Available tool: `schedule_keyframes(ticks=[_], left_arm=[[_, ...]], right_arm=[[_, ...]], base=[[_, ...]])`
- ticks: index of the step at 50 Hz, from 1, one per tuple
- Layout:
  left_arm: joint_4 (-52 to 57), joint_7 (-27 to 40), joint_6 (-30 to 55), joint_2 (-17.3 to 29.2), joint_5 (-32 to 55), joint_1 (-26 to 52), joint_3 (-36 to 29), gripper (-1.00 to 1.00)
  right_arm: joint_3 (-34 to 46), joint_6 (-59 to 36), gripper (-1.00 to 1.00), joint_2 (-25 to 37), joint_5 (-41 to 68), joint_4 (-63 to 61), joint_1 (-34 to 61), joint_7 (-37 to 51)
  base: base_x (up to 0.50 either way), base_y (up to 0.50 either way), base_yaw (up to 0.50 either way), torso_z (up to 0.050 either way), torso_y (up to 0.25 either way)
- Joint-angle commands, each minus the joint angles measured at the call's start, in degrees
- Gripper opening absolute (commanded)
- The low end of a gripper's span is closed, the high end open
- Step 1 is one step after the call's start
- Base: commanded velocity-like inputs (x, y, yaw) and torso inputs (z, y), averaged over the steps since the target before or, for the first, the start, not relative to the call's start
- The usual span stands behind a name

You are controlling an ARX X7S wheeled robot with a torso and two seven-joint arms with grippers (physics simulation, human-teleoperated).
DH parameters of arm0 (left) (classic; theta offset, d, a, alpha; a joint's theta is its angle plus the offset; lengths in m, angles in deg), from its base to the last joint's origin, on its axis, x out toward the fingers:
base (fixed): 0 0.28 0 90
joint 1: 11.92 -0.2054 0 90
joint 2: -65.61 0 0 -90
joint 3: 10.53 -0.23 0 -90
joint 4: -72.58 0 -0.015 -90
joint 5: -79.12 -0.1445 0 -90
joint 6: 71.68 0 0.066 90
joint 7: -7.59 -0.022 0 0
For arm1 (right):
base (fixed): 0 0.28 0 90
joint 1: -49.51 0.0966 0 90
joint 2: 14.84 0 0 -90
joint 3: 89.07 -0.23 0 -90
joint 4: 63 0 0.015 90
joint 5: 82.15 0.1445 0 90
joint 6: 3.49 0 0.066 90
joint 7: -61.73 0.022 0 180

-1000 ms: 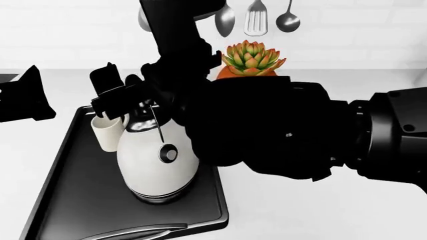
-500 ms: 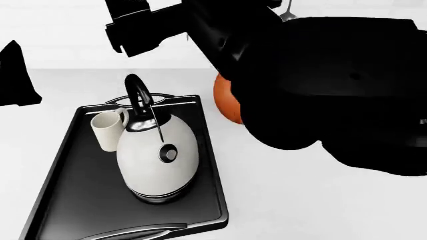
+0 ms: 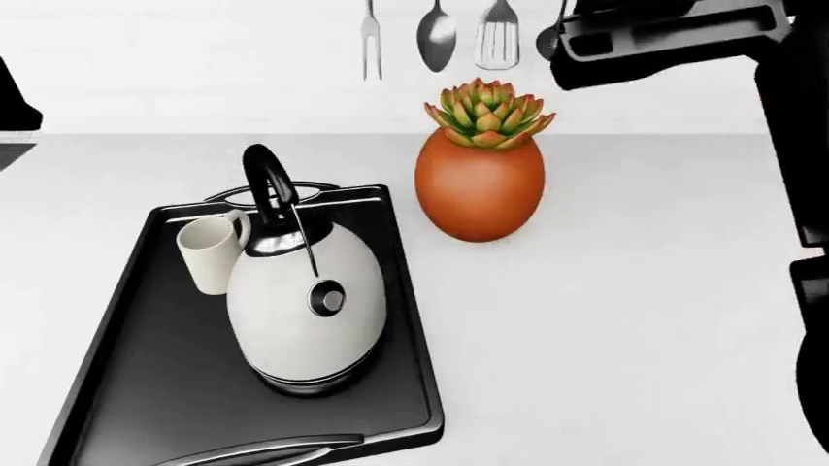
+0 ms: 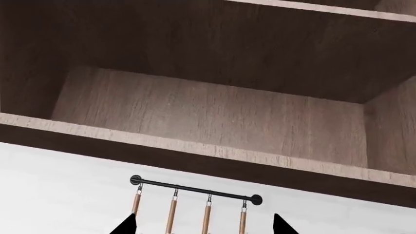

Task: Pick the kettle from the counter and place it on the tray. Then pick the mug from the cabinet and place it on the tray. Then close the cabinet doors.

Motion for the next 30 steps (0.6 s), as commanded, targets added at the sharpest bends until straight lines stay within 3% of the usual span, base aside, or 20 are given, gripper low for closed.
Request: schedule_keyframes(ticks=[1, 30], left_arm=[[2.46, 3.57, -0.11, 0.42, 1.81, 4.85, -3.39, 1.00], [4.76, 0.24, -0.89, -0.74, -2.12, 1.36, -0.90, 1.00]], right_arm=[[-1.07, -1.11, 1.00, 9.10, -2.17, -5.57, 1.17, 2.90], [-3.06, -2.95, 1.00, 12.58, -1.50, -6.86, 1.36, 4.18]], base=[[0.00, 0.00, 0.00, 0.000, 0.000], [0.00, 0.00, 0.00, 0.000, 0.000]])
